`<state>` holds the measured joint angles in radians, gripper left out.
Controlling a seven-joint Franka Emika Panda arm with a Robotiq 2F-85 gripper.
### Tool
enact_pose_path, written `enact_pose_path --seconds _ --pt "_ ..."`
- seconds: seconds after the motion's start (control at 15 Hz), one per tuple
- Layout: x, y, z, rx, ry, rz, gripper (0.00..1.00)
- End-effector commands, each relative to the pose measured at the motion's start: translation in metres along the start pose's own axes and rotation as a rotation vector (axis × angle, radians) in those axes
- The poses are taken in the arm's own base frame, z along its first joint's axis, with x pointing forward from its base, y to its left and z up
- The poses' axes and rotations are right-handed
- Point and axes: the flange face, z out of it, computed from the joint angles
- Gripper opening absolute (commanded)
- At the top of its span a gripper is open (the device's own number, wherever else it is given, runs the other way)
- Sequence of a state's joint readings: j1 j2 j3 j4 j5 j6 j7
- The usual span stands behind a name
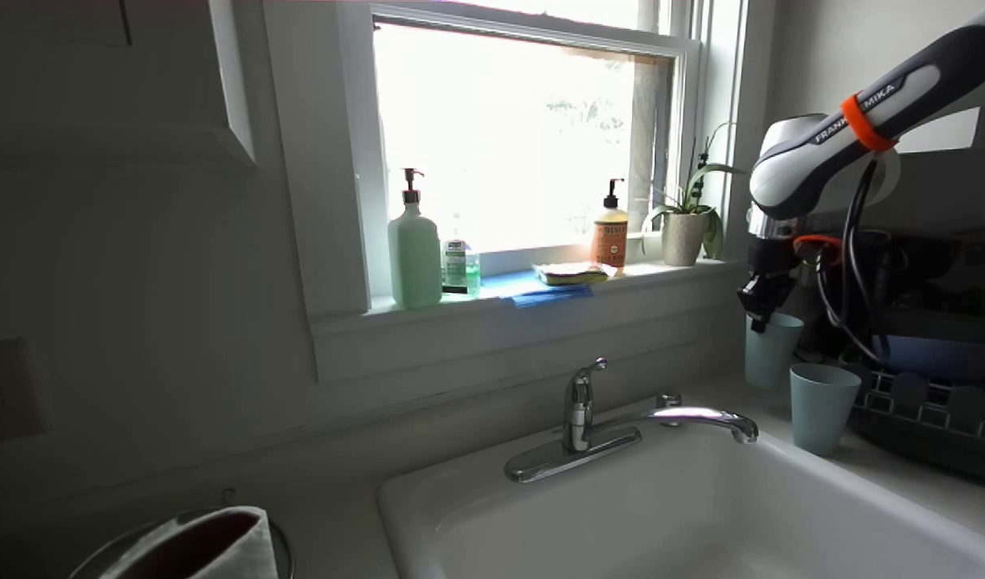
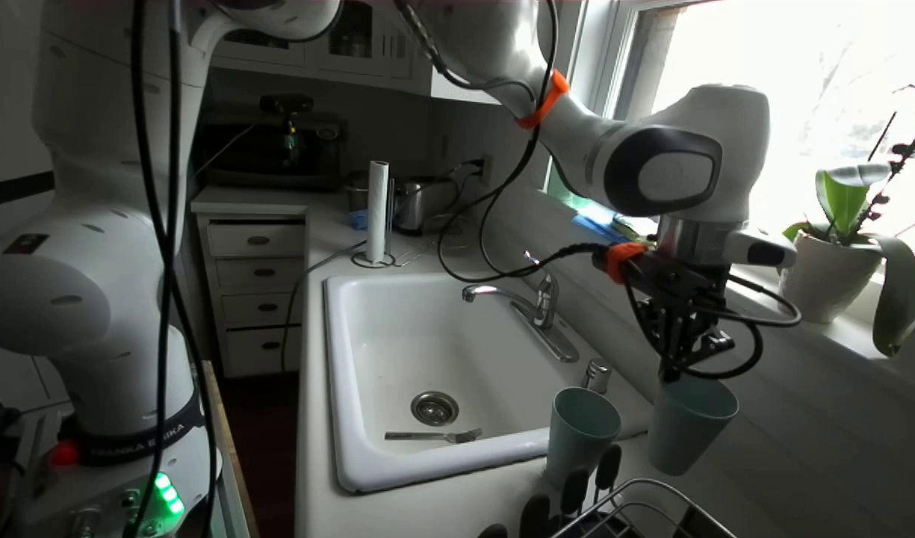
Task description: Rearrange the cups and move it to the left of the sink
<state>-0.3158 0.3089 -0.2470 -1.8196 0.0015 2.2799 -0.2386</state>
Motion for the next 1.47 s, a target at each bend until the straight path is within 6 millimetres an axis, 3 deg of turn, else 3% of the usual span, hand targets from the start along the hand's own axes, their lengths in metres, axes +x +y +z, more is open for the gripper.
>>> enact_pose_path --seconds 0.0,0.33,0.6,0.93,1.4 --pt "-0.024 -0.014 -0.056 -0.017 0.005 -0.072 0.01" --pt "-0.045 -0.036 -0.103 -0.022 -0.013 -0.133 0.01" --pt "-0.058 -0.049 -0.121 -0.013 -0.020 -0.170 0.01" --pt "-0.070 -0.059 -0.113 0.016 -0.127 -0.194 0.01" --pt "-0.070 -0.050 -0.100 -0.025 -0.195 -0.180 0.01"
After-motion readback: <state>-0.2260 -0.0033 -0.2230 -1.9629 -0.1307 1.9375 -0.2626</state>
